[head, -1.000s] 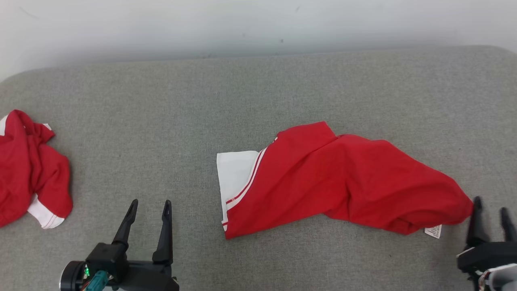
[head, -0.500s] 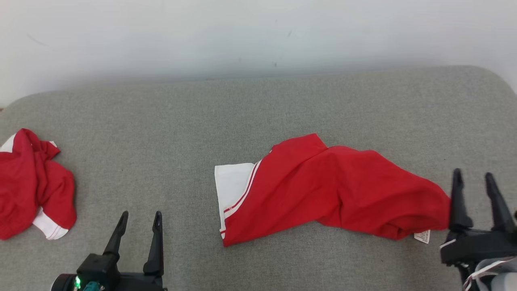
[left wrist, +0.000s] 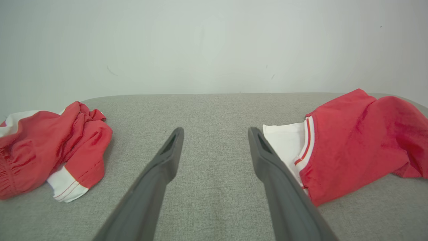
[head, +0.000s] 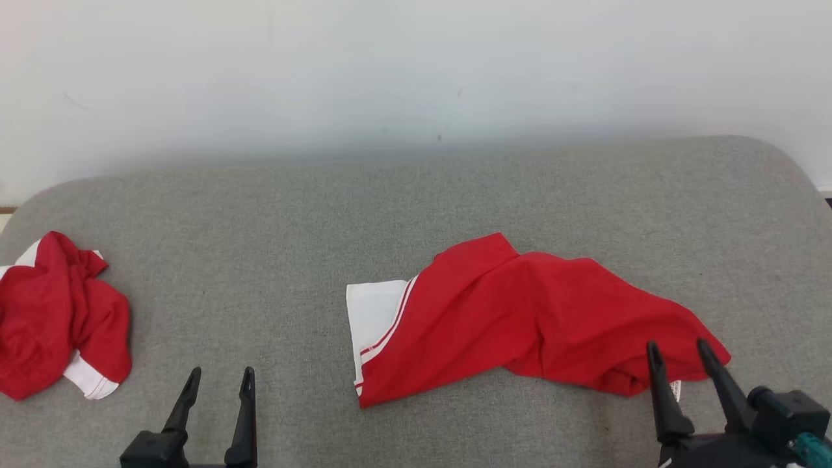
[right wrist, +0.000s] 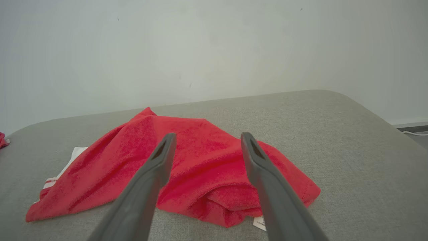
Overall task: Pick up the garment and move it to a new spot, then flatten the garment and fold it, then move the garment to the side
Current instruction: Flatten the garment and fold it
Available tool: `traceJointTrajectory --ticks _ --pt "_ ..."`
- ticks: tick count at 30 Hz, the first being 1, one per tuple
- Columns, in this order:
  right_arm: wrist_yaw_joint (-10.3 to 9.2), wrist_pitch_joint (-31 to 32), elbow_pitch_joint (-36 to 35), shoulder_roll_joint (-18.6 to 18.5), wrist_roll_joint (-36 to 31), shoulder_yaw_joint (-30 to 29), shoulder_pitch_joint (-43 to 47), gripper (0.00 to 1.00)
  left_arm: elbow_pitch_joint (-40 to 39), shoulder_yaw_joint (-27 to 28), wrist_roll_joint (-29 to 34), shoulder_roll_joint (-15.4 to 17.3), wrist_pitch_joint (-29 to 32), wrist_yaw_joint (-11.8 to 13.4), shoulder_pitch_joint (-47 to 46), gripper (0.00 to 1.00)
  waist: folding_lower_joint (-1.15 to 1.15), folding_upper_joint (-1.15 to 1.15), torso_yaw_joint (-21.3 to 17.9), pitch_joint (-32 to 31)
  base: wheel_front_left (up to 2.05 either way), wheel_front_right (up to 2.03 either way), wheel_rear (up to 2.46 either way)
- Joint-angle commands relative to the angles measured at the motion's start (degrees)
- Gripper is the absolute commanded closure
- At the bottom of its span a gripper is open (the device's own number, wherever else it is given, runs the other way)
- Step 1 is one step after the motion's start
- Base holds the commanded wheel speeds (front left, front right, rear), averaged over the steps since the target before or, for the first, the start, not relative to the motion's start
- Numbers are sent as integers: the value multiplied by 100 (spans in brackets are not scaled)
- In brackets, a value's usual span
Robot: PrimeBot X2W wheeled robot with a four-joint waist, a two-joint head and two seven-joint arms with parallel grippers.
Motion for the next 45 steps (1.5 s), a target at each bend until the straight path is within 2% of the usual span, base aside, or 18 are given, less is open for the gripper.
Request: traceJointTrajectory --ticks 1,8,22,26,34,40,42,45 --pt "-5 23 -45 34 -17 15 109 0 -14 2 -27 38 11 35 99 0 1 0 -13 -64 0 0 0" --pt "-5 205 -249 173 -67 0 497 0 -77 -16 -55 83 74 81 216 0 1 0 -54 -209 0 0 0" --pt "-5 238 -228 172 33 -27 423 0 -153 -68 -90 116 115 119 217 0 1 0 26 -212 0 0 0" --pt "-6 189 121 -6 156 -202 171 0 -162 -65 -102 117 95 138 198 0 1 0 27 -158 0 0 0" --pt "-5 -20 1447 -624 494 -470 -882 0 -152 -157 -56 65 72 96 -33 0 1 0 140 156 0 0 0" --pt "-5 82 2433 -1080 1148 24 -1826 0 -97 -245 -19 -9 26 48 -250 0 1 0 263 477 0 0 0" --pt "-5 122 2569 -1170 1295 151 -1983 0 -84 -267 -11 -29 11 56 -295 0 1 0 286 527 0 0 0" --pt "-5 444 2908 -1476 1807 648 -2350 0 -44 -317 8 -77 -14 20 -416 0 1 0 362 682 0 0 0"
